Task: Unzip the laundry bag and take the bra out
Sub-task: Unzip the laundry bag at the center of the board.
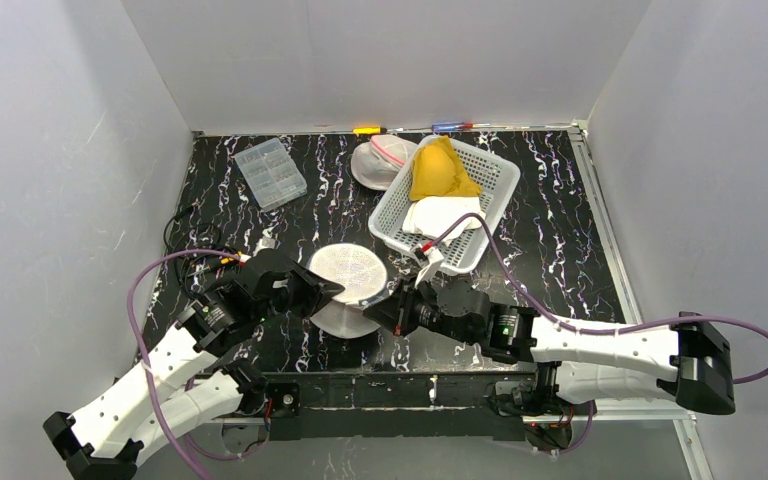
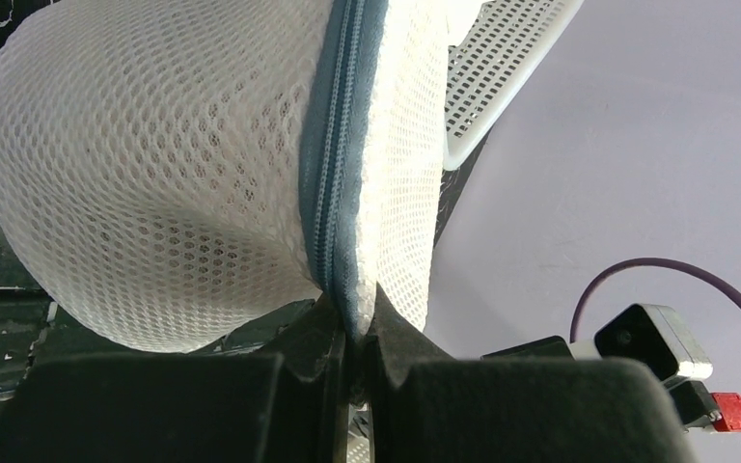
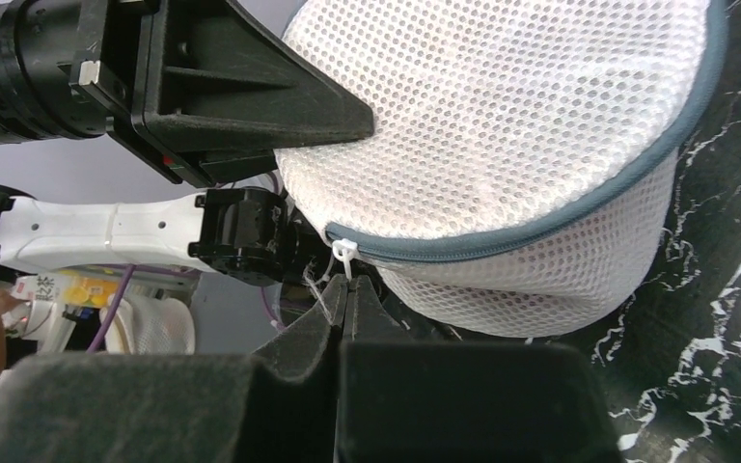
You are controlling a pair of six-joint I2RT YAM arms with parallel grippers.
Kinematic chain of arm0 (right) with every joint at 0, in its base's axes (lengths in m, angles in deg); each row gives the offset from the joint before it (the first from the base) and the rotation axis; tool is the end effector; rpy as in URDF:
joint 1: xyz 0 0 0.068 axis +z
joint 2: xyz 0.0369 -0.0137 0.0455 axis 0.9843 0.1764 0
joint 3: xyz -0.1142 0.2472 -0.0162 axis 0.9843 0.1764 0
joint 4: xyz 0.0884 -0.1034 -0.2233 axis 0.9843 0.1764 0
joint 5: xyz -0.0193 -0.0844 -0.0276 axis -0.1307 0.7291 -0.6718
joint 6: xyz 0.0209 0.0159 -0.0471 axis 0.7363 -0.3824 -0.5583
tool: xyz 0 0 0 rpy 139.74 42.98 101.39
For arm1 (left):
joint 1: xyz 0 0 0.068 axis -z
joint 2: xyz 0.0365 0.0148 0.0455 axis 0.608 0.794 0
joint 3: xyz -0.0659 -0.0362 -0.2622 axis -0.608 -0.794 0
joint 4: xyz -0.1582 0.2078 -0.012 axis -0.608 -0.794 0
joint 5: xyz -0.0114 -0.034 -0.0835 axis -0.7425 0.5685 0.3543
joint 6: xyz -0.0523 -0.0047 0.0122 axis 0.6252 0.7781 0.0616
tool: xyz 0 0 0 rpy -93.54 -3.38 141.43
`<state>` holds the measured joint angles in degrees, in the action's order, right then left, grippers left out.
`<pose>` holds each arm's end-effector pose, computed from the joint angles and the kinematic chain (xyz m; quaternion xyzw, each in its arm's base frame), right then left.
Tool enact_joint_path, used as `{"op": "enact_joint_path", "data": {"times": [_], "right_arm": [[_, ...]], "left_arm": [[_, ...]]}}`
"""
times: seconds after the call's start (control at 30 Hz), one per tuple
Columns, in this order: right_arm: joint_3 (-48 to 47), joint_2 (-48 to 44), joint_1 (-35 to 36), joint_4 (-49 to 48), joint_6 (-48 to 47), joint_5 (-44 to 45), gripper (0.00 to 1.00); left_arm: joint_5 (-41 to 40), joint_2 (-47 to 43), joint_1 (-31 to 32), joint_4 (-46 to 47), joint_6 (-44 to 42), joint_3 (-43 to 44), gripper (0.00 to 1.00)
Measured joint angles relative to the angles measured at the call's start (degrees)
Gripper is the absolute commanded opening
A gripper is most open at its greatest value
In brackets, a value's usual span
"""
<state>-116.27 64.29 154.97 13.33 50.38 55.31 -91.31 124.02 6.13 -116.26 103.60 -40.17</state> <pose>0.0717 0.2359 0.2815 -0.0913 0.7541 0.5250 0.3838 0.1125 -0.1028 0.3088 -0.3366 0.8029 -0.4276 0.2432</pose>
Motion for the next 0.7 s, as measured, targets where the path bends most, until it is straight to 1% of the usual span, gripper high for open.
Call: {"op": "enact_joint_path", "data": {"times": [0.17, 0.4, 0.7], "right_arm": [[-0.2, -2.1, 0.0, 5.6, -2.0, 2.3, 0.01], [-1.6, -3.0, 0.0, 15.0, -5.1, 6.0, 0.01], [-1.6, -5.0, 0.1, 22.4, -8.2, 10.0, 0.01]], "left_arm": [[0.9, 0.0, 0.0, 2.1, -1.4, -1.3, 0.00], [3.6, 2.4, 0.0, 5.7, -6.7, -1.9, 0.00], [6.7, 3.1, 0.0, 8.6, -13.1, -2.9, 0.00]]}}
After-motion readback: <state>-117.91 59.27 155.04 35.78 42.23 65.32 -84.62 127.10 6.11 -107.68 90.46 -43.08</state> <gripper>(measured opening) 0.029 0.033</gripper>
